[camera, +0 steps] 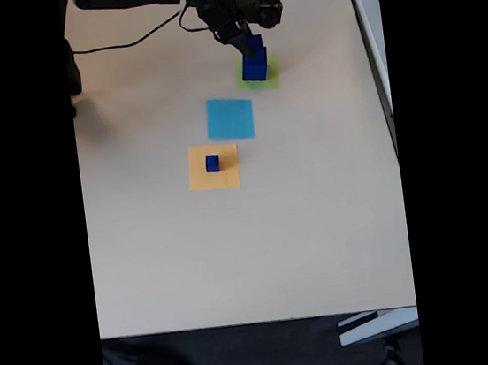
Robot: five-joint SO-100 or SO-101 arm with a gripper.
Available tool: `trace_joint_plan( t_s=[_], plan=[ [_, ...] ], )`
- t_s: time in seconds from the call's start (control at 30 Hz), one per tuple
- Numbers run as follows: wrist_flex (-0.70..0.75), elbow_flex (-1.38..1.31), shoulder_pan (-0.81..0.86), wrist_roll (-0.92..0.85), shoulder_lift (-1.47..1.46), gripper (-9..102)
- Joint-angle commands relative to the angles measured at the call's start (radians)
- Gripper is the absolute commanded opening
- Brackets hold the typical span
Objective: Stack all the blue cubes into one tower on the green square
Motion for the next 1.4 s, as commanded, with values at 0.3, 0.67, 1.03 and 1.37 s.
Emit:
trace_joint_plan(
  t_s=[0.3, 0.67, 1.03, 1.37],
  plan=[
    [-0.011, -0.031, 0.014, -0.028, 0.008, 18],
    [-0.014, -0.060, 0.011, -0.044, 0.000, 28],
    [-0.008, -0.146, 0.011, -0.092, 0.012, 35],
    [-0.008, -0.183, 0.002, -0.095, 0.035, 31]
  ],
)
